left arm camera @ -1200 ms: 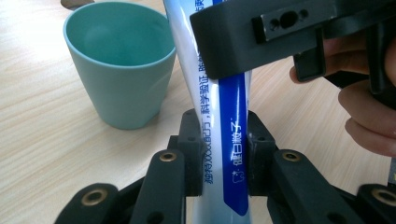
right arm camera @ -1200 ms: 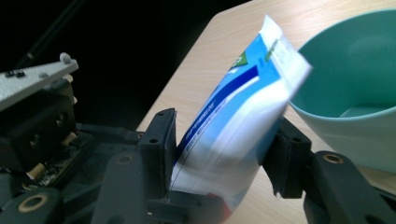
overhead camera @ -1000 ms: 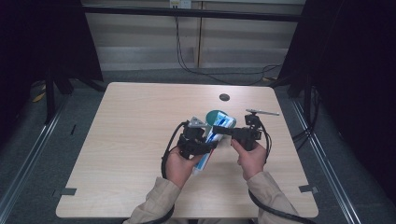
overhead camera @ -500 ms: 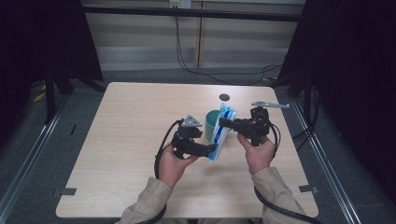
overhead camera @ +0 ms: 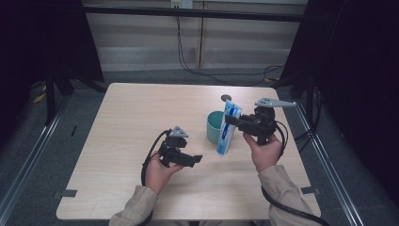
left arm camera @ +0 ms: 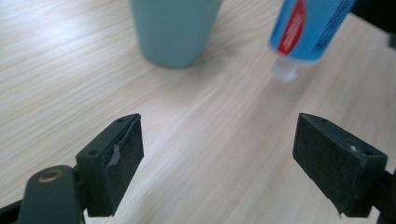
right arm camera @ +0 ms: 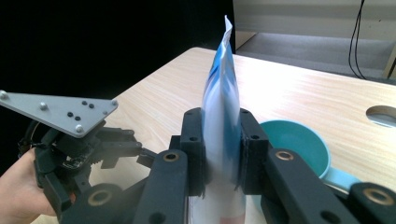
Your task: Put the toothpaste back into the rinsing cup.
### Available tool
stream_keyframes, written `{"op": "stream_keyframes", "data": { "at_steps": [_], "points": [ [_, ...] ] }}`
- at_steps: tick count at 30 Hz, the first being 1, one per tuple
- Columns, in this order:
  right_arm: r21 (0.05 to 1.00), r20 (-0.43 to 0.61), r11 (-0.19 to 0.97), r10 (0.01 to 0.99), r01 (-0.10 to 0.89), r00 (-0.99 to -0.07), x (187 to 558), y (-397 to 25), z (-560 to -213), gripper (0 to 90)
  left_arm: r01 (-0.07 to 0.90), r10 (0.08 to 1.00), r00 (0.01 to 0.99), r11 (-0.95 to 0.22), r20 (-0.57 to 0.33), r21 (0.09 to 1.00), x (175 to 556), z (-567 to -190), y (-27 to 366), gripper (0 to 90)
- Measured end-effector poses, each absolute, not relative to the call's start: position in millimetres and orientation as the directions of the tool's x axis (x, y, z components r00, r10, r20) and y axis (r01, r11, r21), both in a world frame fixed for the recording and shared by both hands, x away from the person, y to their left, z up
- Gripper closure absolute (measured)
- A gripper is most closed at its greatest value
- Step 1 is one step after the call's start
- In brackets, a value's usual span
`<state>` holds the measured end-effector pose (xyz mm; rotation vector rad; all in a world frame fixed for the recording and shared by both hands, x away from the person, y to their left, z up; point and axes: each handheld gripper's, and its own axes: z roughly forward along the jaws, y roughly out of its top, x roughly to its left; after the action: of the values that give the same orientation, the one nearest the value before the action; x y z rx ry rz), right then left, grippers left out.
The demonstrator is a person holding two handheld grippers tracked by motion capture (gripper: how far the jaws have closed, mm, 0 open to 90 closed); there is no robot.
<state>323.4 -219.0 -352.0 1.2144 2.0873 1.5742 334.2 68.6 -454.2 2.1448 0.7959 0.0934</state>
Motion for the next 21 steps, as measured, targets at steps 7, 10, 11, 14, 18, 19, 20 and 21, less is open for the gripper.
{"op": "stream_keyframes", "data": {
  "at_steps": [7,10,11,14,18,19,20,21],
  "points": [
    [0.901,0.237,0.074,0.740,0.427,-0.629,324,-219,-350,76.2,0.509,0.570,0.807,-0.539,-0.154,0.671,336,-475,80,14.9],
    [0.902,0.228,0.084,0.742,0.425,-0.631,326,-220,-350,76.2,0.497,0.568,0.812,-0.553,-0.134,0.669,337,-481,83,14.7],
    [0.901,0.230,0.082,0.741,0.425,-0.631,326,-220,-349,76.1,0.495,0.569,0.813,-0.565,-0.123,0.660,337,-482,84,14.7],
    [0.901,0.226,0.090,0.739,0.425,-0.635,328,-220,-349,76.1,0.488,0.570,0.815,-0.576,-0.107,0.656,338,-486,86,14.7],
    [0.902,0.221,0.093,0.738,0.421,-0.638,329,-219,-348,76.1,0.474,0.561,0.822,-0.584,-0.094,0.660,338,-488,87,14.6],
    [0.903,0.220,0.095,0.736,0.418,-0.641,329,-219,-347,76.1,0.476,0.565,0.820,-0.582,-0.092,0.659,338,-489,87,14.7],
    [0.903,0.219,0.095,0.735,0.418,-0.641,330,-219,-347,76.1,0.474,0.568,0.819,-0.585,-0.085,0.658,338,-490,87,14.7],
    [0.905,0.222,0.091,0.734,0.416,-0.642,330,-220,-346,76.1,0.469,0.570,0.818,-0.584,-0.077,0.663,337,-491,87,14.8]
  ]
}}
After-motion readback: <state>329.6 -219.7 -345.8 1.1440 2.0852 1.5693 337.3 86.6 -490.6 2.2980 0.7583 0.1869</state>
